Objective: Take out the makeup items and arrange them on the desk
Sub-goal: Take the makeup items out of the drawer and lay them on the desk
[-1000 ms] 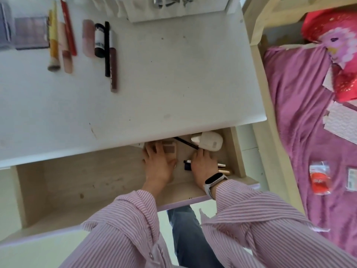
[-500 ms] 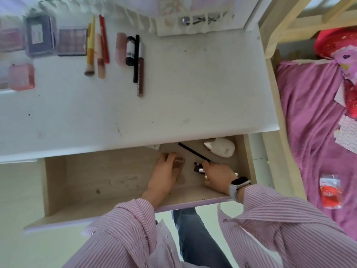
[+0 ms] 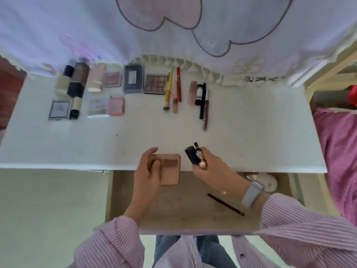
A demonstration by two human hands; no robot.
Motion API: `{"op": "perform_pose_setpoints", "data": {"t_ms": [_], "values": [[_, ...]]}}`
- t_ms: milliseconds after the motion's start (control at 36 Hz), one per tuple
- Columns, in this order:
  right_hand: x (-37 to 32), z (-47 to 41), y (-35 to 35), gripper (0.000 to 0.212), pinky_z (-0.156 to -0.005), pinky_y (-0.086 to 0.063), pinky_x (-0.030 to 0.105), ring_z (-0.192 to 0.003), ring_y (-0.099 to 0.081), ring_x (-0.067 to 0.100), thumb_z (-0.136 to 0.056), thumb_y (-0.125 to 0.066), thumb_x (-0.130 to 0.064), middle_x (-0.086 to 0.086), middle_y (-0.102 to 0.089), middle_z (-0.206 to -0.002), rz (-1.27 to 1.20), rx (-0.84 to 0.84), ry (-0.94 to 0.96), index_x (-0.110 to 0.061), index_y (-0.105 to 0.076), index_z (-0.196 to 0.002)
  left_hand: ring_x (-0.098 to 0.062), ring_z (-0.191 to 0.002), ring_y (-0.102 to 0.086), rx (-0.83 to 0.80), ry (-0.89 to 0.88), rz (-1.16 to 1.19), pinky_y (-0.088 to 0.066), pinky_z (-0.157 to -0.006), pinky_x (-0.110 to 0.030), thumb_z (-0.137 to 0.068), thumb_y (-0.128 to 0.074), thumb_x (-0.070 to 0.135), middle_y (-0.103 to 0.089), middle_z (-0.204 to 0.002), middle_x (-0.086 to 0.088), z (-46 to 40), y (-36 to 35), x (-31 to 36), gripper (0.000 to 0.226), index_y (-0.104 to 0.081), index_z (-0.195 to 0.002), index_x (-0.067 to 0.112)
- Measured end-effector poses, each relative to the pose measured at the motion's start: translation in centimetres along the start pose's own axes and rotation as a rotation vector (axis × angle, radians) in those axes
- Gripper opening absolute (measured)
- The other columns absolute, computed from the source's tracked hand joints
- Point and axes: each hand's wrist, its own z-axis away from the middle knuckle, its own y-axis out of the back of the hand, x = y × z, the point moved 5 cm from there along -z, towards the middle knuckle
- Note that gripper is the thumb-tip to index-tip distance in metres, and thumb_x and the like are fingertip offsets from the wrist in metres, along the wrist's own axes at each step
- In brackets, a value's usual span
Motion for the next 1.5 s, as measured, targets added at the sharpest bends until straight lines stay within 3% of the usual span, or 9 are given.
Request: {"op": "perform_pose_setpoints", "data": {"t_ms": [194,389,472,528,722,972,1194,1361,1500], "values": [[-4.7,-8.2,-1.8,0.014,-0.053,-0.036,0.022,-0.069,-0.051,0.016,-0.092,-0.046,-0.022,0.003,-0.054,-0.086,-0.095,0.165,-0.098,-0.015,-0.044,-0.104,-0.003,-0.085,-0.052,0.126,0.088,0.032,-0.041,-0.080,-0.013,-0.097,-0.043,0.011,-0.058,-0.101,0.004,-8.7,4.2,-0.5,0.034,-0.045,-0.130,0.017],[-7.2,-14.1,-3.2,0.010,-0.051,-0.034,0.022,-0.073,-0.050,0.021,-0.091,-0.044,-0.018,0.007,-0.053,-0.086,-0.076,0.293,-0.162,-0.009,-0.045,-0.097,-0.023,-0.125,-0.038,0.078,0.040,-0.153,-0.019,-0.091,-0.007,-0.094,-0.047,0.006,-0.038,-0.139,-0.015,-14.4,4.0,-1.6,0.048,-0.034,-0.141,0.005],[-8.1,-15.1,-3.3,0.016,-0.061,-0.037,0.026,-0.081,-0.051,0.023,-0.091,-0.044,-0.015,0.012,-0.055,-0.095,-0.028,0.348,-0.182,-0.004,-0.049,-0.102,-0.033,-0.129,-0.036,0.029,-0.122,-0.283,-0.026,-0.107,-0.030,-0.091,-0.051,0.003,-0.040,-0.140,-0.020,-14.6,3.8,-1.5,0.045,-0.042,-0.135,0.001],[-8.3,-15.4,-3.1,0.025,-0.070,-0.041,0.032,-0.091,-0.055,0.030,-0.091,-0.045,-0.015,0.017,-0.057,-0.106,0.017,0.394,-0.184,-0.001,-0.050,-0.111,-0.036,-0.124,-0.041,0.052,-0.258,-0.402,-0.036,-0.100,-0.047,-0.087,-0.050,0.006,-0.051,-0.131,-0.020,-14.1,3.7,-1.8,0.038,-0.054,-0.125,0.000],[-8.4,-14.8,-2.2,0.025,-0.101,-0.037,0.030,-0.123,-0.042,0.031,-0.090,-0.044,-0.012,0.012,-0.020,-0.152,0.133,0.500,-0.124,-0.004,-0.056,-0.110,-0.023,-0.126,-0.037,-0.138,-0.477,-0.689,-0.024,-0.087,-0.039,-0.076,-0.066,0.028,-0.055,-0.128,-0.008,-12.9,3.4,-2.9,0.044,-0.060,-0.116,0.012],[-7.9,-14.1,-1.9,0.038,-0.070,-0.035,0.004,-0.082,-0.043,0.010,-0.095,-0.041,-0.004,0.010,-0.041,-0.115,-0.013,0.589,-0.057,-0.006,-0.041,-0.133,-0.026,-0.122,-0.034,-0.147,-0.409,-0.670,-0.022,-0.087,-0.040,-0.068,-0.077,0.020,-0.055,-0.128,-0.010,-13.8,3.3,-2.4,0.053,-0.057,-0.117,0.011],[-6.8,-11.9,-1.4,0.047,-0.083,-0.030,0.008,-0.098,-0.044,0.009,-0.095,-0.044,-0.008,0.003,-0.041,-0.116,0.001,0.677,0.084,-0.014,-0.034,-0.140,-0.026,-0.130,-0.031,-0.238,-0.544,-0.660,-0.025,-0.097,-0.044,-0.069,-0.076,0.026,-0.047,-0.138,-0.007,-12.9,1.6,-1.5,0.066,-0.051,-0.129,0.015],[-4.8,-9.1,-1.9,0.064,-0.097,-0.035,0.028,-0.105,-0.039,0.017,-0.086,-0.059,-0.005,-0.003,-0.035,-0.114,0.102,0.752,0.088,-0.014,-0.029,-0.142,-0.028,-0.137,-0.025,-0.395,-0.623,-0.784,-0.035,-0.096,-0.060,-0.081,-0.038,0.040,-0.038,-0.146,-0.004,-13.6,-1.1,0.1,0.058,-0.042,-0.136,0.021],[-3.2,-7.9,-2.6,0.061,-0.095,-0.037,0.036,-0.111,-0.038,0.024,-0.084,-0.061,-0.022,0.004,-0.030,-0.124,0.332,0.800,0.125,-0.014,-0.029,-0.135,-0.030,-0.136,-0.031,-0.431,-0.779,-0.850,-0.028,-0.099,-0.058,-0.086,-0.033,0.046,-0.045,-0.142,-0.003,-13.4,-2.5,0.5,0.053,-0.050,-0.131,0.024]]}}
